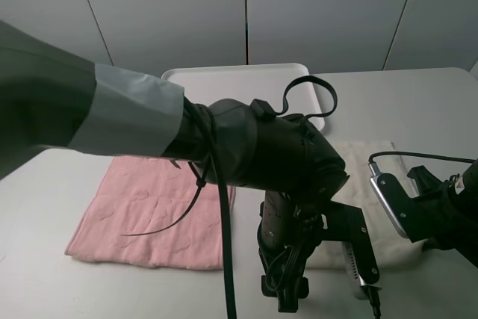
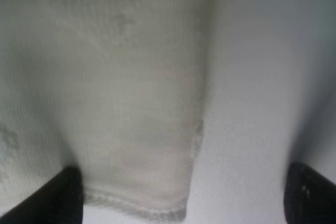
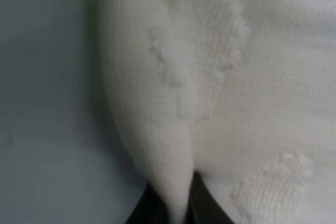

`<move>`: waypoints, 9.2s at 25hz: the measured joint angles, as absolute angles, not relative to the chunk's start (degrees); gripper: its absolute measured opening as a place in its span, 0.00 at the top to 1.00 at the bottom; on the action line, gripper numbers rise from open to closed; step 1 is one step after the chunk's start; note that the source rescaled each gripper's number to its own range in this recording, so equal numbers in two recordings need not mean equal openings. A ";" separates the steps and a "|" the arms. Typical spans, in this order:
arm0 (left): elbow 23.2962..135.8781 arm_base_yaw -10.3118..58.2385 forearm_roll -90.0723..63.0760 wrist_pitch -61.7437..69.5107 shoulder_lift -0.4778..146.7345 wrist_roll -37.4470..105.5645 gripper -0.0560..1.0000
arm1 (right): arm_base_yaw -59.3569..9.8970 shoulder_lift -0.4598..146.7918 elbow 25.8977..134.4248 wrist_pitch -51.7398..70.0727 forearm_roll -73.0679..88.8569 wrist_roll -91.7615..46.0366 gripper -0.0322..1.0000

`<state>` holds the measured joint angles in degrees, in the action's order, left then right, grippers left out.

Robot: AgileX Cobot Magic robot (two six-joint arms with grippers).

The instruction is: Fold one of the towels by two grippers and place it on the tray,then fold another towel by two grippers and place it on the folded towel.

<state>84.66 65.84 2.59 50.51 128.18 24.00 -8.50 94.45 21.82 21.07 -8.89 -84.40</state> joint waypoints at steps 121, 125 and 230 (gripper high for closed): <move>89.95 44.60 2.48 29.00 126.09 -2.47 0.01 | -4.02 90.65 33.69 -3.23 26.29 -28.83 0.08; 93.86 44.48 2.48 35.68 126.61 -8.10 0.01 | 0.49 90.92 38.99 8.76 27.82 -28.72 0.12; 114.18 42.03 -4.63 64.70 142.29 -23.16 0.01 | 2.27 121.41 71.57 48.07 10.53 -20.05 0.91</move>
